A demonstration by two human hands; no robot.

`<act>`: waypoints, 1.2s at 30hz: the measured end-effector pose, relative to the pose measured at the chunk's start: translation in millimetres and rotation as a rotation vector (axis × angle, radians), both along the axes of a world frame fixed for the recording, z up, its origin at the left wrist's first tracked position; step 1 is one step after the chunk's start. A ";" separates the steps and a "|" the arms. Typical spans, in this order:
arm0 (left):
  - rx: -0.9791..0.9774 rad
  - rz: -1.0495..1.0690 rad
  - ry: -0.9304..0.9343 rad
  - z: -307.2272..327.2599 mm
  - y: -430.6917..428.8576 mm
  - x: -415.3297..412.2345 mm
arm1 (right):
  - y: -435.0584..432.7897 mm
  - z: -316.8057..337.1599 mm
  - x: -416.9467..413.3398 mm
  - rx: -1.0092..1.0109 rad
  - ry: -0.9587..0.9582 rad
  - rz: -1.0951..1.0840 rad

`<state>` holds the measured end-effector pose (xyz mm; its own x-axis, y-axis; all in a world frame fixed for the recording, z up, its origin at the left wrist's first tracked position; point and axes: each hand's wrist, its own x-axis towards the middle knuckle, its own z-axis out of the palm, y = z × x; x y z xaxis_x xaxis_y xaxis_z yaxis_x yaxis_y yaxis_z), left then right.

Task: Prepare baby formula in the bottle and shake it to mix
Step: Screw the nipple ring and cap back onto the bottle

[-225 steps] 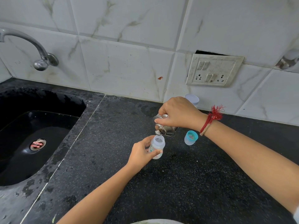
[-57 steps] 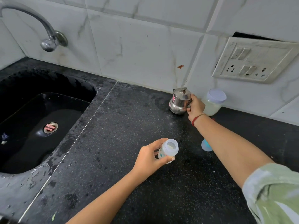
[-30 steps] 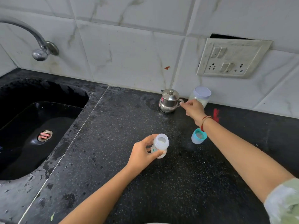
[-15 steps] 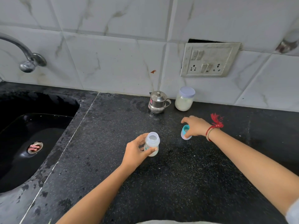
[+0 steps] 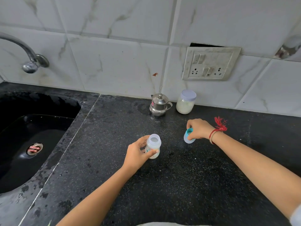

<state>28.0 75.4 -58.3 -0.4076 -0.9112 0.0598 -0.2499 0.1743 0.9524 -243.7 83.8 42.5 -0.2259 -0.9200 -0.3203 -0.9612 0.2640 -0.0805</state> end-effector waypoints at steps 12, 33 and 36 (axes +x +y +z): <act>-0.001 -0.006 -0.004 -1.2 -1.2 -0.1 | 2.6 0.5 2.3 0.011 -0.029 -0.012; 0.000 -0.017 0.007 -3.2 -2.0 0.1 | 11.6 54.7 43.2 -0.288 -0.738 -0.070; -0.005 -0.016 0.004 -2.9 -2.6 -0.6 | 12.2 38.8 76.6 -0.323 -0.882 -0.067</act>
